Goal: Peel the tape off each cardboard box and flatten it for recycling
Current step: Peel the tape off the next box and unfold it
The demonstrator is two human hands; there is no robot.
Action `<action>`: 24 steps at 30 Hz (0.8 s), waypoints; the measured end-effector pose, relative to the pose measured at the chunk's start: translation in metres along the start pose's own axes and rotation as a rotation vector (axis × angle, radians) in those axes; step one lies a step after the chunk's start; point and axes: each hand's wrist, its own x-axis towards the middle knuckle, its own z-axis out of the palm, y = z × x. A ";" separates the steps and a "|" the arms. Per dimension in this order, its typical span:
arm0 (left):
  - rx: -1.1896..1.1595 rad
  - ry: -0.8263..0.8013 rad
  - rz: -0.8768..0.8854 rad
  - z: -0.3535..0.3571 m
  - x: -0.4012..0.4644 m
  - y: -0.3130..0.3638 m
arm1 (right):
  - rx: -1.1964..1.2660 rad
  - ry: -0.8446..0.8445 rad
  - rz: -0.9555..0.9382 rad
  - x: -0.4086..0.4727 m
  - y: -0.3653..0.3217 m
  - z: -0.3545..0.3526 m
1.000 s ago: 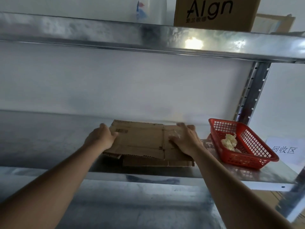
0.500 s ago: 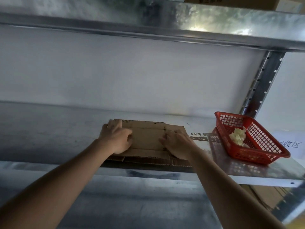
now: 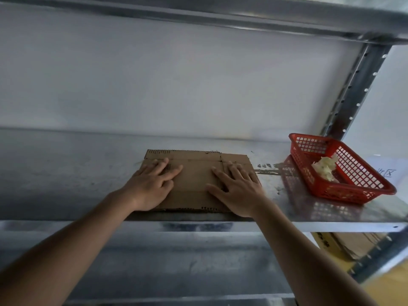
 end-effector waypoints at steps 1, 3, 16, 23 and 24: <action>0.002 -0.007 0.006 0.000 0.000 -0.001 | -0.002 0.000 0.003 0.000 0.000 0.000; 0.005 -0.029 0.019 -0.002 0.000 -0.005 | 0.003 0.001 0.014 0.000 0.000 0.000; 0.023 -0.018 -0.236 -0.003 -0.019 -0.005 | 0.073 0.124 0.424 -0.023 -0.010 0.000; -0.068 0.055 -0.238 -0.003 -0.028 0.003 | 0.249 0.275 0.411 -0.038 -0.004 -0.006; -0.099 0.067 -0.238 -0.004 -0.030 0.004 | 0.270 0.297 0.397 -0.041 -0.002 -0.007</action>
